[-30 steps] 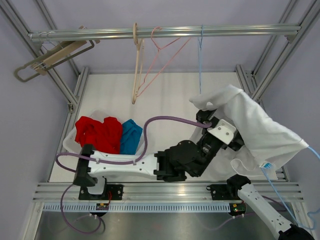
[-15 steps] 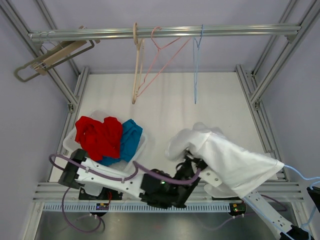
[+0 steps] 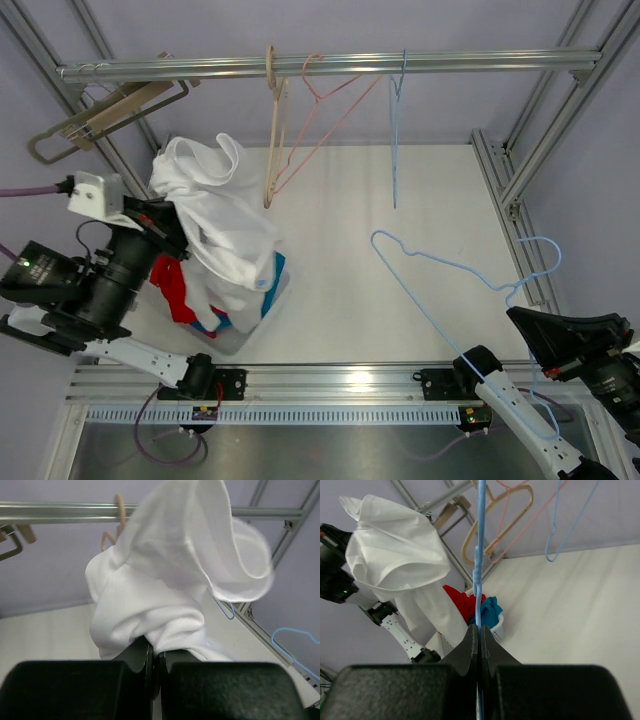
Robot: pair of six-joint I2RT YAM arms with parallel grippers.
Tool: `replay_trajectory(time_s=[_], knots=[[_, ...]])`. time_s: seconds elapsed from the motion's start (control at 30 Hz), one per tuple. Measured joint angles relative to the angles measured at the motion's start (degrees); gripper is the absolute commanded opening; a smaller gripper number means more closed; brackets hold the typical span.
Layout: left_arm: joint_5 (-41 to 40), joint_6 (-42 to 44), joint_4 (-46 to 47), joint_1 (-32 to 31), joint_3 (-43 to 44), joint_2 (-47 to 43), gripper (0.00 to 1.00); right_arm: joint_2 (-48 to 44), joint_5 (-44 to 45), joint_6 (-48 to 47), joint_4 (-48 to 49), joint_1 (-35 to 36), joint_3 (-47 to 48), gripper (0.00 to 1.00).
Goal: Remove the t-shirt from the hanger
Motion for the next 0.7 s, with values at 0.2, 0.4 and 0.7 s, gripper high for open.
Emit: replay_trajectory(time_s=[0.2, 0.4, 0.7], knots=[[-4.5, 1.0, -2.4, 0.6, 1.8, -4.1, 0.00, 0.0, 1.4, -1.9, -1.1, 0.0, -2.0, 0.00], [-5.6, 1.3, -1.9, 4.2, -10.5, -10.9, 0.00, 0.8, 1.4, -3.5, 1.4, 0.0, -4.4, 0.00], [-7.4, -9.8, -5.1, 15.4, -32.7, -17.6, 0.00, 6.3, 1.9, -4.8, 6.0, 0.0, -9.2, 0.00]])
